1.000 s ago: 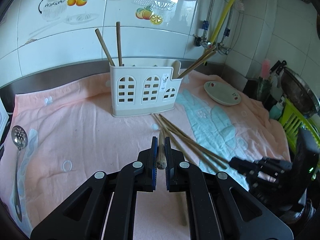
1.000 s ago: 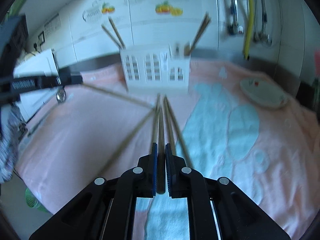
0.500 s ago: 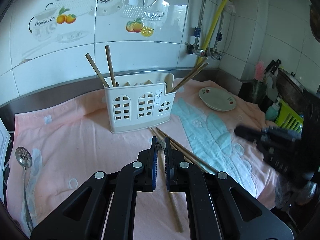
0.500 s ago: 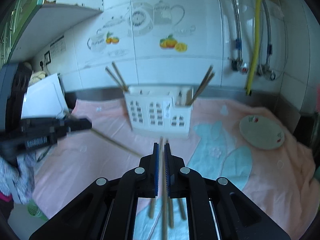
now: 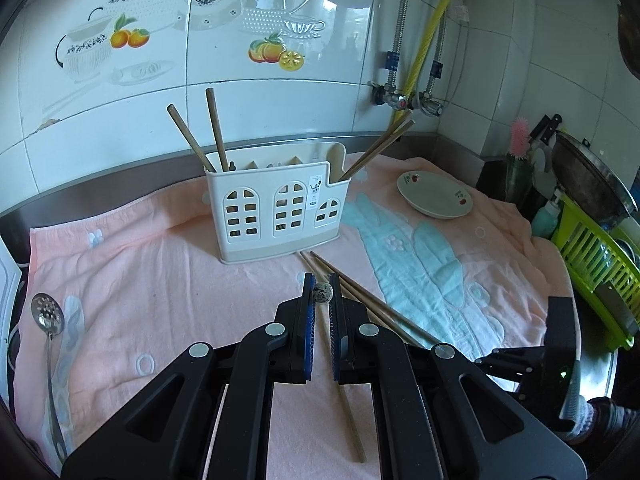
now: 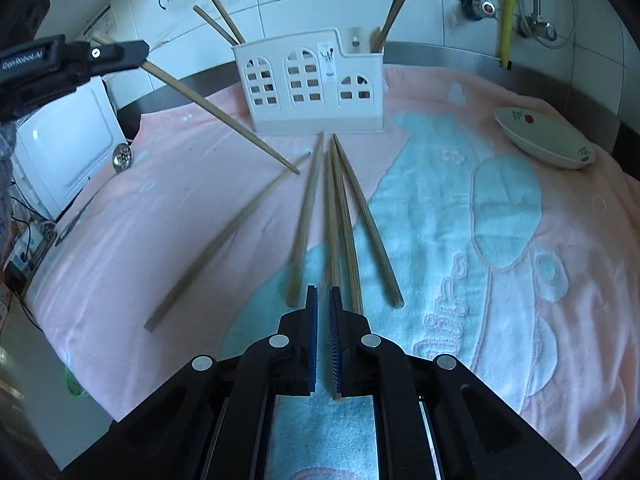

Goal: Organize utensils
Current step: 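Lift the chopstick with the left gripper up toward the white holder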

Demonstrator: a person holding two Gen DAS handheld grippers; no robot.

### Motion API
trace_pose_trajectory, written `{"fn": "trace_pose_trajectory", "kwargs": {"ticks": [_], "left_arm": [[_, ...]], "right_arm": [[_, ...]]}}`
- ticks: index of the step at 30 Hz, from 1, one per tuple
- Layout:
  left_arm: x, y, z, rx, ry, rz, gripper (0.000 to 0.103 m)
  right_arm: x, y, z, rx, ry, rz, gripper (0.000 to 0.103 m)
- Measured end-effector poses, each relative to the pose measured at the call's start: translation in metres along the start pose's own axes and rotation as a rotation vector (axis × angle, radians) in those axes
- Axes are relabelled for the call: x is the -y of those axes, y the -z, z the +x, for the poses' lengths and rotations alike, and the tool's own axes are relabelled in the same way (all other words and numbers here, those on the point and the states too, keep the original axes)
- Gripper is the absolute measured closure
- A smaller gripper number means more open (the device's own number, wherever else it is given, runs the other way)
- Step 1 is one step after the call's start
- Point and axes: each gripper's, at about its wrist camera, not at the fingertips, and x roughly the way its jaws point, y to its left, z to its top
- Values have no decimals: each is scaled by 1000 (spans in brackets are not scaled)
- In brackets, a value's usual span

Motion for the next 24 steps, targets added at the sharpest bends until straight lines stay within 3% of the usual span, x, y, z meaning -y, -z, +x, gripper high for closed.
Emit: {"fn": "trace_pose_trajectory", "kwargs": {"ticks": [8, 19, 24], "left_arm": [[0, -1, 0, 0, -1, 1, 98], [-3, 0, 0, -3, -1, -8, 98], [-3, 0, 0, -3, -1, -6, 98]], "right_arm": [[3, 2, 6, -8, 22, -8, 90], [3, 9, 7, -14, 26, -1, 89], [-2, 11, 6, -13, 61, -33, 94]]}}
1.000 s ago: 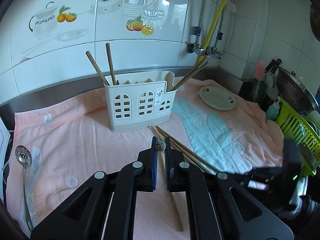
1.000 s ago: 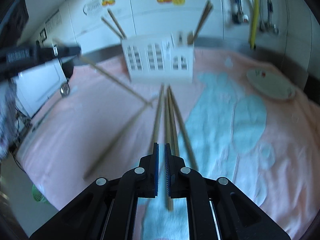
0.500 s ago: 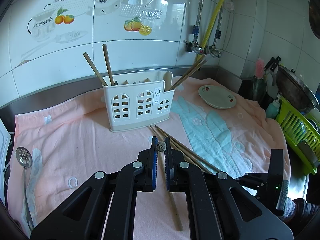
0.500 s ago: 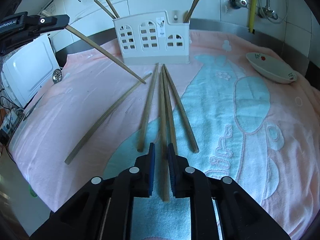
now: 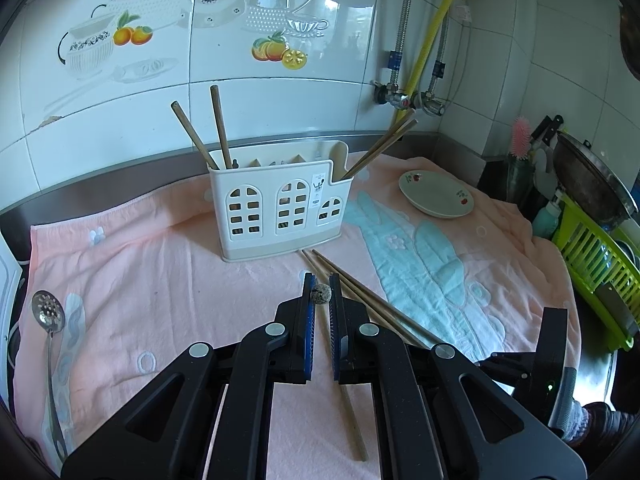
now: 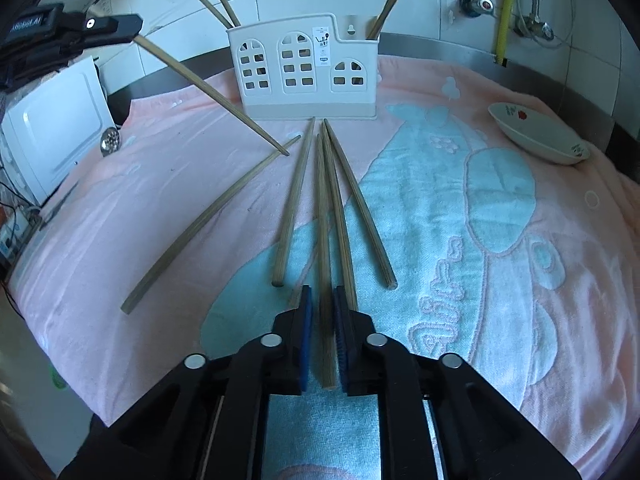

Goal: Organize utensils
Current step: 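Lift the chopstick with the left gripper up toward the white holder, then lower the chopstick into the holder and open the left gripper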

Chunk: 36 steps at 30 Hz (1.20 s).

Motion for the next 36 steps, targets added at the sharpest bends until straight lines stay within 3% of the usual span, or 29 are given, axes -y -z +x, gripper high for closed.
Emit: {"fn": "trace_pose_trajectory", "kwargs": {"ticks": [6, 13, 25, 36], "left_arm": [[0, 0, 0, -1, -1, 2, 98], [0, -2, -1, 2, -5, 9, 98], [0, -18, 0, -5, 14, 30, 98], [-3, -77, -17, 45, 11, 64, 98]], "right_arm": [[-1, -3, -5, 11, 2, -5, 96], [-4, -32, -40, 118, 5, -34, 96], [-7, -109, -66, 258, -25, -48, 96], [8, -196, -92, 245, -50, -82, 96]]}}
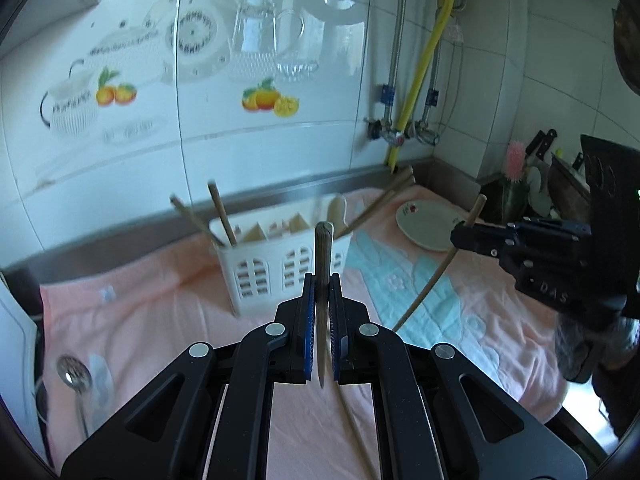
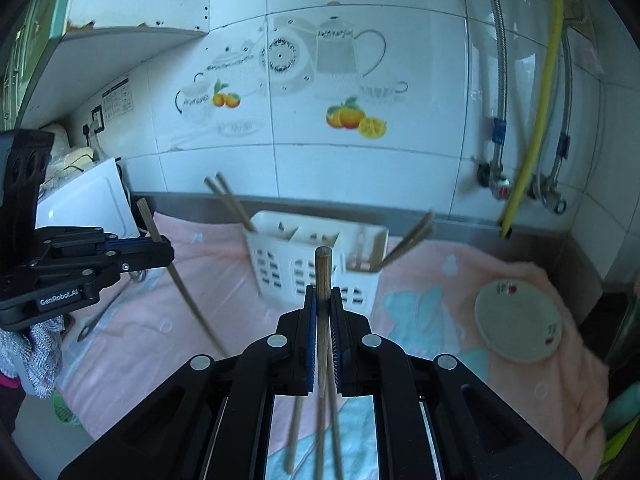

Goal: Organize utensils
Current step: 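Lower the chopstick into the holder and open the left gripper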

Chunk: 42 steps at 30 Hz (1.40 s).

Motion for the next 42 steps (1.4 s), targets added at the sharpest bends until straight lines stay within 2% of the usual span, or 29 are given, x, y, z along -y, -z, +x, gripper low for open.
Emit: {"fn": "trace_pose_trajectory", "kwargs": {"ticks": [7, 11, 12, 19, 22, 26, 33, 42], "left_arm": [[-6, -56, -13, 92, -34, 10, 98], [-15, -91, -17, 152, -66, 2, 98], [-17, -100, -16, 173, -96, 9, 98], [-37, -132, -1, 236, -172, -9, 98], [-47, -135, 11, 250, -192, -35, 98], [-57, -124, 31, 242, -204, -61, 98], [-77, -98, 66, 148, -194, -111, 98], [-78, -83, 69, 117, -176, -115, 96]], "right_arm": [[18, -51, 2, 10, -3, 11, 96], [26, -81, 5, 42, 18, 20, 96], [28, -89, 6, 52, 28, 23, 96], [39, -122, 24, 87, 53, 56, 96], [42, -129, 32, 105, 60, 66, 96], [42, -130, 44, 117, 69, 63, 96], [42, -112, 82, 57, 66, 65, 96], [47, -90, 101, 1, 65, 83, 94]]}}
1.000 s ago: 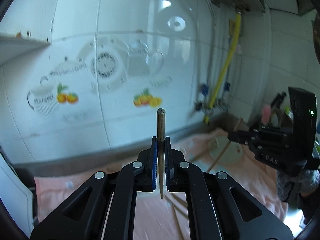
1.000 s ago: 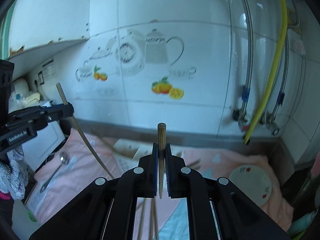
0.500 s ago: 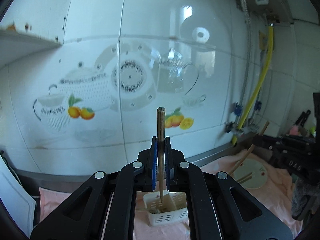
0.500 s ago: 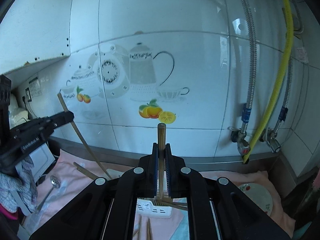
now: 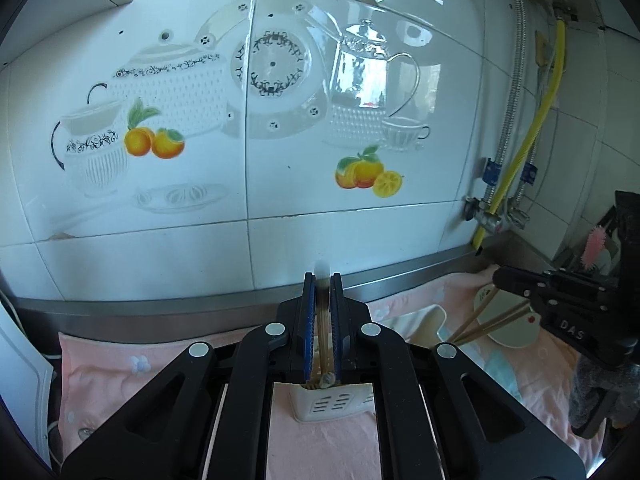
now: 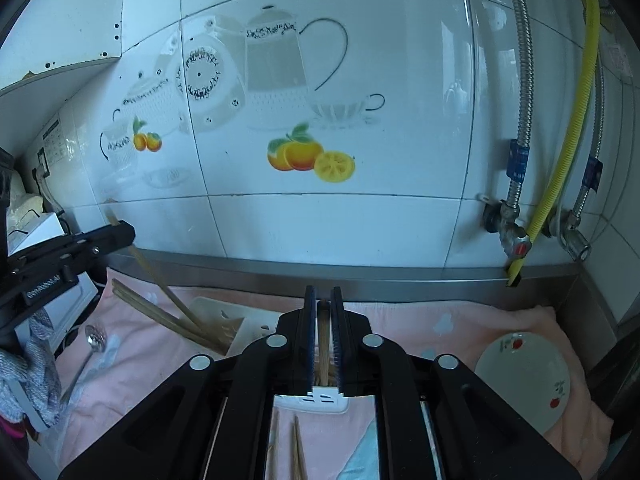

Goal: Organize utensils
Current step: 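Lower the chopstick into the holder and open the left gripper, then move the left gripper back over the remaining chopsticks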

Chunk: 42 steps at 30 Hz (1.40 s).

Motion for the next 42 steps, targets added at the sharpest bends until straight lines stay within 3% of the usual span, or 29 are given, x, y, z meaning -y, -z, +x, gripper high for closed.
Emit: {"fn": "trace_pose_trajectory", "kwargs": {"ticks": [3, 5, 9, 11, 13, 16, 17, 20, 26, 36, 42], "left_arm": [[1, 0, -7, 3, 1, -2, 87], [2, 1, -16, 18, 1, -2, 74], [2, 8, -40, 50, 2, -4, 61], [1, 14, -53, 61, -4, -15, 49], [1, 22, -64, 68, -3, -14, 45], [2, 39, -81, 77, -17, -3, 31], [2, 47, -87, 79, -22, 0, 28], [3, 68, -100, 74, -11, -2, 25], [5, 115, -117, 45, -21, -13, 14], [13, 185, -121, -48, -39, -13, 11], [8, 217, -121, -95, -51, -52, 11]], "right_arm": [[1, 1, -5, 5, 3, 2, 93], [3, 2, -12, 13, 1, 6, 78], [4, 8, -32, 33, 9, 9, 70], [4, 15, -45, 48, 8, 9, 59], [1, 23, -58, 62, 14, -3, 56], [-4, 41, -78, 81, 12, -18, 39], [-6, 48, -85, 86, 10, -25, 37], [-11, 71, -98, 80, -11, -35, 30], [-23, 121, -114, 52, -18, -73, 27], [-20, 203, -109, -41, -20, -79, 27], [-9, 240, -87, -139, -16, -78, 40]]}}
